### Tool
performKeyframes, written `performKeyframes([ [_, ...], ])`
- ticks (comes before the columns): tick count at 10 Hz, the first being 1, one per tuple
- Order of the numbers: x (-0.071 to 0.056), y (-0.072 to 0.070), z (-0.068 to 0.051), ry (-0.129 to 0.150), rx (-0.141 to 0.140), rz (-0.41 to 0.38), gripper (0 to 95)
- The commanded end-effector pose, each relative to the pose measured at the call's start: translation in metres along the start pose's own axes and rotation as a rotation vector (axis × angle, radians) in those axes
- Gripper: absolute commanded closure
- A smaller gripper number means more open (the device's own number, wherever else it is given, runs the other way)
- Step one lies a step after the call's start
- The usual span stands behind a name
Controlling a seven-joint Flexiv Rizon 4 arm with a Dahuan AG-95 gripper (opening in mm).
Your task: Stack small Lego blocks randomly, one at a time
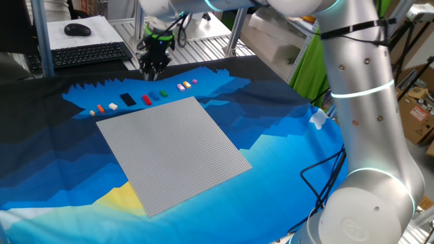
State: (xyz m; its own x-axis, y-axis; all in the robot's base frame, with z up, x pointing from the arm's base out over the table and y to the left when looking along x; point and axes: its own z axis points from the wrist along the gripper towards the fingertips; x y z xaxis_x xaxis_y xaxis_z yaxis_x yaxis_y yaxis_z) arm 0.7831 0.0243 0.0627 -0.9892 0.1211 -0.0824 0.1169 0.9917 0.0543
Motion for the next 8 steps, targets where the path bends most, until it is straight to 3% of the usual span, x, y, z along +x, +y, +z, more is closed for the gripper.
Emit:
performKeyframes([
  [1,0.002,0.002,0.01,0.005,-0.002,0.008,76.0],
  [4,0.002,0.003,0.024,0.003,-0.001,0.009,76.0],
  [6,0.012,0.003,0.044,-0.019,-0.004,0.009,76.0],
  [8,0.02,-0.007,0.063,-0.018,-0.011,-0.01,76.0],
])
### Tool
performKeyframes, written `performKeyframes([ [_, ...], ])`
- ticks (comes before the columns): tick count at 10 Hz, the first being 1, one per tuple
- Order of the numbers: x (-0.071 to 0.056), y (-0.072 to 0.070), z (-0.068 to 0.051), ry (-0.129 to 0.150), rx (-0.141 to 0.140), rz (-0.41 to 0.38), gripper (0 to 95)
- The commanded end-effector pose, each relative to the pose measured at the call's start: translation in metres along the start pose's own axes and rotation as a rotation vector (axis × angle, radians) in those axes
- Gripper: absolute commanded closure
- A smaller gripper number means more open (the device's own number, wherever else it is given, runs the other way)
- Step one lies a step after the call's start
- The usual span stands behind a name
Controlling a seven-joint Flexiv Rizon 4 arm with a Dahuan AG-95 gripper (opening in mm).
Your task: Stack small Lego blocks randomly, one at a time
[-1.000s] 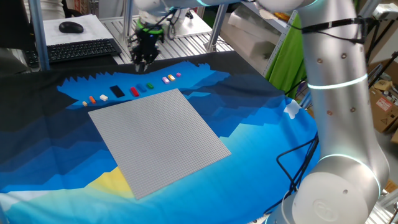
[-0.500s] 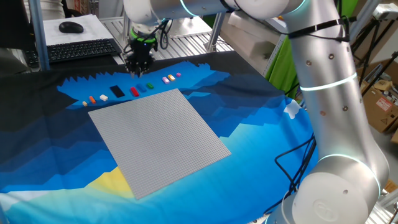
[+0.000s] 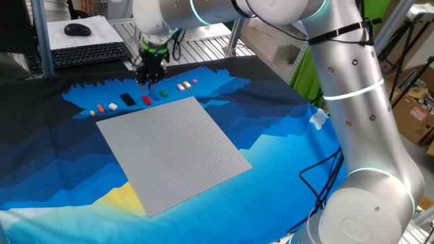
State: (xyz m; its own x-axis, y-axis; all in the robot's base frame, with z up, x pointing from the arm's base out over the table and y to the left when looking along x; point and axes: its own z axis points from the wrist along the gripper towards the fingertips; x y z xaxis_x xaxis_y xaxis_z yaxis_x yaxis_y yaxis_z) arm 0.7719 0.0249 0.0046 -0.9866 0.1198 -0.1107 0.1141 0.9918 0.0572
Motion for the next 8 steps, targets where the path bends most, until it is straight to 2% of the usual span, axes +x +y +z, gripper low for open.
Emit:
performKeyframes([
  [1,0.004,-0.003,0.007,0.024,-0.012,-0.007,76.0],
  [3,0.003,-0.001,0.001,0.031,-0.016,0.002,76.0],
  [5,0.001,0.003,-0.018,0.053,-0.018,0.008,76.0],
  [6,-0.001,0.006,-0.027,0.056,-0.016,0.01,76.0],
  [8,0.0,0.005,-0.035,0.053,-0.004,0.004,76.0],
])
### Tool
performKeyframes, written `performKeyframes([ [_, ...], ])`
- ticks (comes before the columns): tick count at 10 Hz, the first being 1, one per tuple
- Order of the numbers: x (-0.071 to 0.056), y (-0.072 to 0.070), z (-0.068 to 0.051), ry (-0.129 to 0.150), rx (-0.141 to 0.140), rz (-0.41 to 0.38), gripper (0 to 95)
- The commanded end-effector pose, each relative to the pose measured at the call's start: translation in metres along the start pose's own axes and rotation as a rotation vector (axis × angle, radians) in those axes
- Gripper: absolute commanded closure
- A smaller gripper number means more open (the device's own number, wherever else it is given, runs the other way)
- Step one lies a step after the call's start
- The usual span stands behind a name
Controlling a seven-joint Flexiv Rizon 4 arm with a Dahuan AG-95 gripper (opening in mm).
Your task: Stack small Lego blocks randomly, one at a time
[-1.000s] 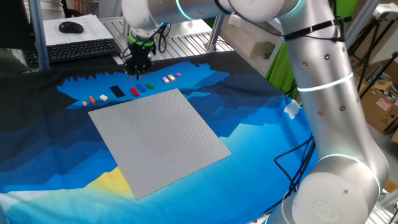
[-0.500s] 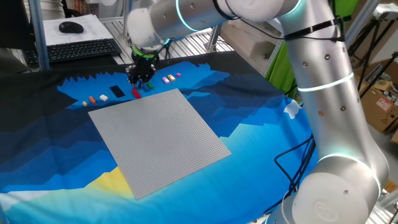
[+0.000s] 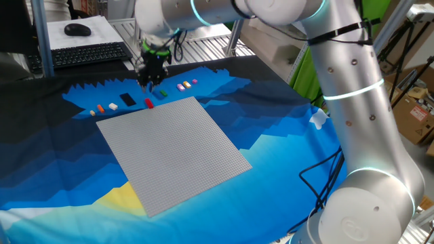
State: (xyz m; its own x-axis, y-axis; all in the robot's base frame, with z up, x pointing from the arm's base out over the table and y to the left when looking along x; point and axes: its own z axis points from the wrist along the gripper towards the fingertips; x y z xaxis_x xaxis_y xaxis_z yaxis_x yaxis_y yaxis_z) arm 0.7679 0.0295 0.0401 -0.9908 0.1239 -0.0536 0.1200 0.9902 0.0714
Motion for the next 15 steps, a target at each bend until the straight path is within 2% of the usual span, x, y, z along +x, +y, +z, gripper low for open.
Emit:
performKeyframes([
  [1,0.0,-0.002,0.0,-0.006,0.009,-0.007,76.0],
  [3,0.001,-0.005,0.001,-0.016,0.018,-0.019,76.0],
  [4,0.002,-0.011,0.003,-0.02,0.032,-0.03,76.0],
  [6,-0.005,-0.022,0.0,-0.018,0.029,-0.046,76.0],
  [7,-0.006,-0.024,0.0,-0.023,0.044,-0.049,76.0],
  [9,-0.003,-0.028,0.002,-0.027,0.044,-0.057,76.0],
  [10,-0.004,-0.033,0.006,-0.041,0.055,-0.071,76.0],
  [12,-0.005,-0.044,0.014,-0.052,0.047,-0.083,76.0],
  [15,-0.006,-0.045,0.017,-0.053,0.048,-0.08,76.0],
])
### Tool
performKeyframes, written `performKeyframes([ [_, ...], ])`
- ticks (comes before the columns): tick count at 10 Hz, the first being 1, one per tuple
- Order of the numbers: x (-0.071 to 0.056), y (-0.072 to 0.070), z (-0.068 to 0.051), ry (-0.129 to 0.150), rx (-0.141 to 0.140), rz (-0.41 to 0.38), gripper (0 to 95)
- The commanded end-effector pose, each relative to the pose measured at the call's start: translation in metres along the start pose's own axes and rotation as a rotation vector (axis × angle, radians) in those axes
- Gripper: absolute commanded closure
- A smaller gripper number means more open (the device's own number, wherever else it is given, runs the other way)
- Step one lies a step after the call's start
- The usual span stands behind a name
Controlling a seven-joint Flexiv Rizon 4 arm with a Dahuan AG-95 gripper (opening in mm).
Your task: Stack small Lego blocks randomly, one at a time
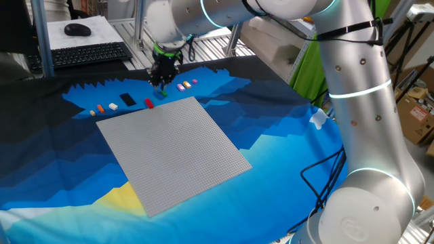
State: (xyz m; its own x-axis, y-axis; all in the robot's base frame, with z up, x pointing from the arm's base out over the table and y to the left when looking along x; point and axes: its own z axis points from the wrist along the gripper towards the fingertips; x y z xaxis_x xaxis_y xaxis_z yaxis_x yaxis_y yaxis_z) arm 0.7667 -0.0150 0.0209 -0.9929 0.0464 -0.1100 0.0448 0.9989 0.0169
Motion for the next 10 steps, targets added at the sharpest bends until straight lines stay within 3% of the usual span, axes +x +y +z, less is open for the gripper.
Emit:
performKeyframes([
  [1,-0.0026,0.0002,0.0012,0.001,0.0,0.001,76.0],
  [10,0.0023,0.005,0.0069,-0.005,-0.003,0.012,76.0],
])
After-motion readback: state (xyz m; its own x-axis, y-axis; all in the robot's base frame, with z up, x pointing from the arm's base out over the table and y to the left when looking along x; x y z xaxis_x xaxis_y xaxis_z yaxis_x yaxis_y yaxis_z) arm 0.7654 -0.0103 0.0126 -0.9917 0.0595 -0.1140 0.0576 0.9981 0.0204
